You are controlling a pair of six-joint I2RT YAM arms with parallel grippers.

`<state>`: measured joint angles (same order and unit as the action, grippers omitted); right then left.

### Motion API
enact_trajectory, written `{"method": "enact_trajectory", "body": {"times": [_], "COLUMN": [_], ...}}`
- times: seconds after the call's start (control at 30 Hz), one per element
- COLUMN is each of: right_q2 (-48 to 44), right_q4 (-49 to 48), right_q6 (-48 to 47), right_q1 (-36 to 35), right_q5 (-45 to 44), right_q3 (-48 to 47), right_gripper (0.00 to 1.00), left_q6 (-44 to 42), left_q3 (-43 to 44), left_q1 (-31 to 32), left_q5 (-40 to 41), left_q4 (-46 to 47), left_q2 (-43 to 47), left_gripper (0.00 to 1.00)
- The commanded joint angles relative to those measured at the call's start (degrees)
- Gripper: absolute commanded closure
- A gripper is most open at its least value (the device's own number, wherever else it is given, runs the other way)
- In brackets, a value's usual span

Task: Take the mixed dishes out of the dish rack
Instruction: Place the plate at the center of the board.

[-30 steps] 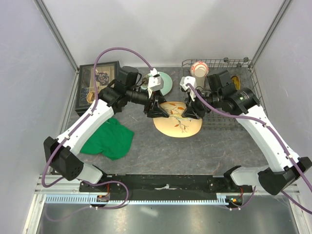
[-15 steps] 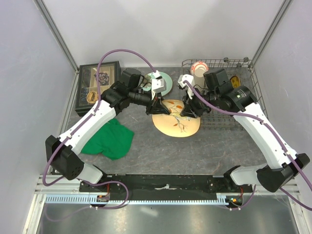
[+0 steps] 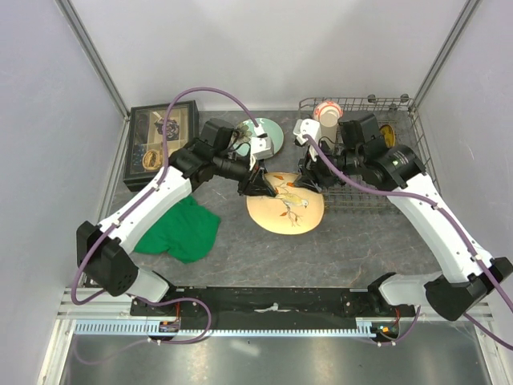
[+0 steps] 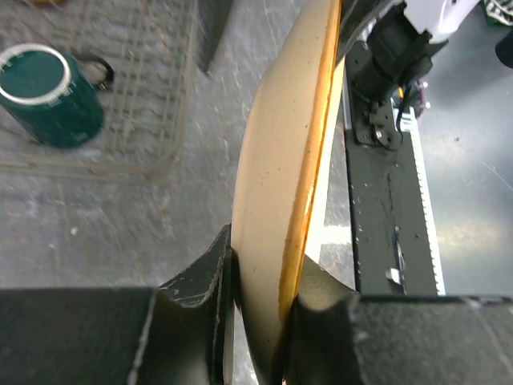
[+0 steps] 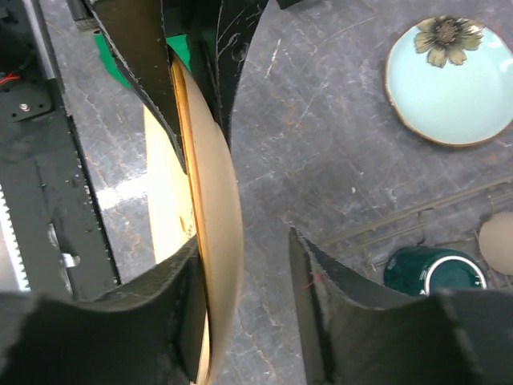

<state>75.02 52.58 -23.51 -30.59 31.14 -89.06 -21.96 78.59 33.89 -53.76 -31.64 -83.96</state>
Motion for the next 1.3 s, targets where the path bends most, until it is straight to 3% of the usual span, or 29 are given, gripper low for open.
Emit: {"method": "enact_trajectory", "body": {"times": [0.0,0.27,0.43,0.9,1.27], "right_q2": [-2.78,-6.81,-10.07,-17.54,-18.07], "right_q4": [-4.67,-7.84,-10.30,-14.51,-18.56], "right_q6": [-1.45,-0.58,0.83,2.59,2.68], "right_q1": [-0.26,-0.17,-0.26,-0.17,-0.26], "right_q5": [-3.09,-9.24,-14.25,-19.97,-23.22], "right_q3": [2.21,7.40,10.30,19.17,25.95], "right_gripper": [0.47,0.38,0.36,0.33,0.33], "left_q6": [-1.60,-1.16,3.31,27.83,44.62], "left_q3": [1.13,2.18,5.87,19.93,32.93], "left_q1": [0.04,-1.63,-6.37,-19.29,-23.95], "left_q5": [-3.02,1.98,3.66,6.74,3.05], "left_q4": [2.02,2.11,3.16,13.35,21.43], "left_q2": [3.98,4.16,-0.23,-19.29,-37.84], "left_gripper": [0.99,0.99,0.98,0.98,0.98]}}
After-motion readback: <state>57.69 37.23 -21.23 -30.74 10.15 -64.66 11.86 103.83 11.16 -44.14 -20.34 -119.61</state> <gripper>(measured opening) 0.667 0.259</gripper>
